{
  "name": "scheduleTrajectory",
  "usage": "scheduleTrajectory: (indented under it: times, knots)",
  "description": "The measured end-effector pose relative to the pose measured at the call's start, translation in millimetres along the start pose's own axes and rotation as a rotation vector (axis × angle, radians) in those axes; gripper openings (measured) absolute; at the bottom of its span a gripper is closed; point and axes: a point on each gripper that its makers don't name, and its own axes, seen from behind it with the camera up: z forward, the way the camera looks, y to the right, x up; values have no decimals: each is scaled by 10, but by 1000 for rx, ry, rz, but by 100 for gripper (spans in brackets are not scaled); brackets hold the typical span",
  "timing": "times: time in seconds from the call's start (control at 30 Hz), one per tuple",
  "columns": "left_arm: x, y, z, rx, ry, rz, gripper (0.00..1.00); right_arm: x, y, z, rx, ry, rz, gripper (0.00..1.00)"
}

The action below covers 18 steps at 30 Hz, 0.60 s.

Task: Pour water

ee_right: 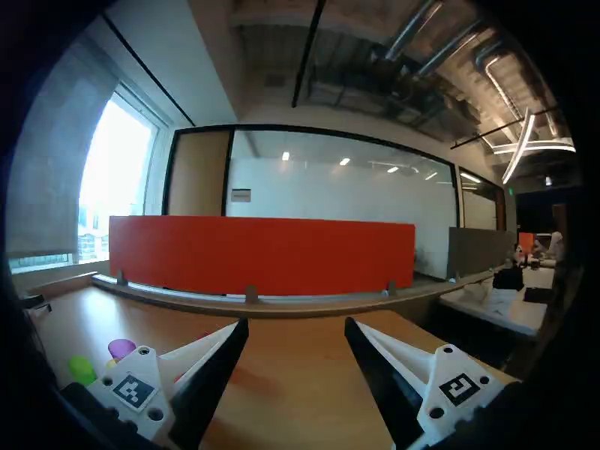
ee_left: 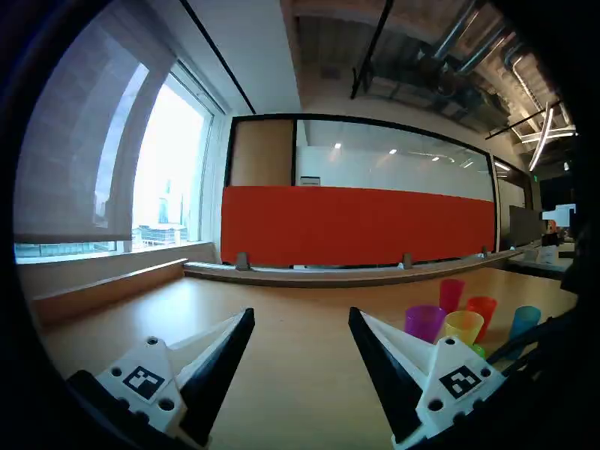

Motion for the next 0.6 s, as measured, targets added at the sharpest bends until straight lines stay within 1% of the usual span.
scheduleTrajectory:
  times: [0.27,0.4,0.6]
  knots:
    - [-59,25,6,-1,-11,23,93,37,17,-27,0,3,2,99]
    - [-85,37,14,-4,-24,24,93,30,23,-25,1,4,7,100]
    - [-136,44,16,-7,-40,26,93,30,49,-32,-2,12,-12,99]
